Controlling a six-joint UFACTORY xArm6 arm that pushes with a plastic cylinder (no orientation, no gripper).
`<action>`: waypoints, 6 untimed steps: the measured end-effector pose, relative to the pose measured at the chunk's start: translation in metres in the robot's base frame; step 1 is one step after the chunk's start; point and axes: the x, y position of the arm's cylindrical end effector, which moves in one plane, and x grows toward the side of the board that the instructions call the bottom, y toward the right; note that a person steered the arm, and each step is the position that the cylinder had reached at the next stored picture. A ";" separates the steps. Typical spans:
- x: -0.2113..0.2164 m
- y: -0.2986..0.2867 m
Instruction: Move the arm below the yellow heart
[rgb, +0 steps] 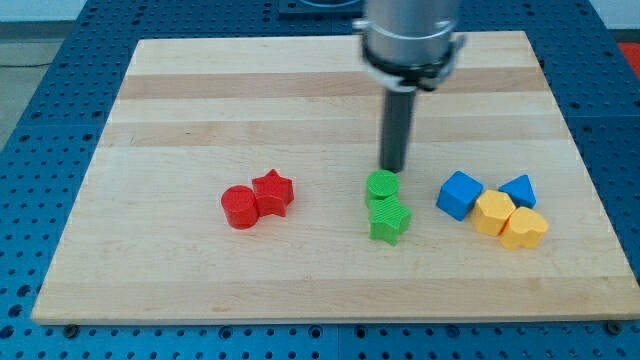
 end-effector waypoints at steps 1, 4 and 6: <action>-0.010 0.079; 0.067 0.250; 0.162 0.201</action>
